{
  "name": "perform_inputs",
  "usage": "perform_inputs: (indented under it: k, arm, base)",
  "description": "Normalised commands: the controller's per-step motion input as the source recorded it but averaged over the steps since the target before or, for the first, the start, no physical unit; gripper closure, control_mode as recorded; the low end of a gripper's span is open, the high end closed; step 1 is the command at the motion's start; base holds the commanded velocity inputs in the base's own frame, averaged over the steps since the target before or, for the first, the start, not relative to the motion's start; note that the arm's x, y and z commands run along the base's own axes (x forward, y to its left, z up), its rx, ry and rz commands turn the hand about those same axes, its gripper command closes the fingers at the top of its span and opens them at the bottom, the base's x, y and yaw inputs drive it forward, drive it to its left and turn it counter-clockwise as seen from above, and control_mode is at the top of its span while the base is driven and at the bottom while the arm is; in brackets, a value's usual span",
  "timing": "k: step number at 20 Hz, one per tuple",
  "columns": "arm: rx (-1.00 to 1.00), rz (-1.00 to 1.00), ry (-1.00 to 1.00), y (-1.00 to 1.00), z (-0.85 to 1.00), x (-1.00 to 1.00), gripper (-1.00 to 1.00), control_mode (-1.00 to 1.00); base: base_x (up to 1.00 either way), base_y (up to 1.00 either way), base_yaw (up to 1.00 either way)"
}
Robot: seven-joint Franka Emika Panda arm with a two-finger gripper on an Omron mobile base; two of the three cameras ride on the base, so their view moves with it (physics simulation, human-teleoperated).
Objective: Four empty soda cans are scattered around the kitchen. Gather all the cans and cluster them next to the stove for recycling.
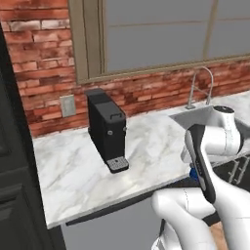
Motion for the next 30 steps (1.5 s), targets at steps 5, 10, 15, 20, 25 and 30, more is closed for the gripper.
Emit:
perform_inputs:
  k: [5,10,15,20,25,30]
  arm:
    - [0.0,0.0,0.0,0.0,0.0,0.0,1.0,1.0]
    - [0.0,0.0,0.0,0.0,0.0,0.0,1.0,1.0]
    - [0.0,0.0,0.0,0.0,0.0,0.0,1.0,1.0]
    - [0.0,0.0,0.0,0.0,0.0,0.0,1.0,1.0]
    - [0.0,0.0,0.0,0.0,0.0,0.0,1.0,1.0]
    - [0.0,0.0,0.0,0.0,0.0,0.0,1.0,1.0]
  base:
    - [0.0,-0.54,-0.64]
    - [0.0,-0.58,-0.66]
    - [0.0,-0.69,-0.66]
    - [0.01,-0.85,-0.64]
    - [0.2,-0.94,-0.6]
    - [0.39,-0.74,-0.51]
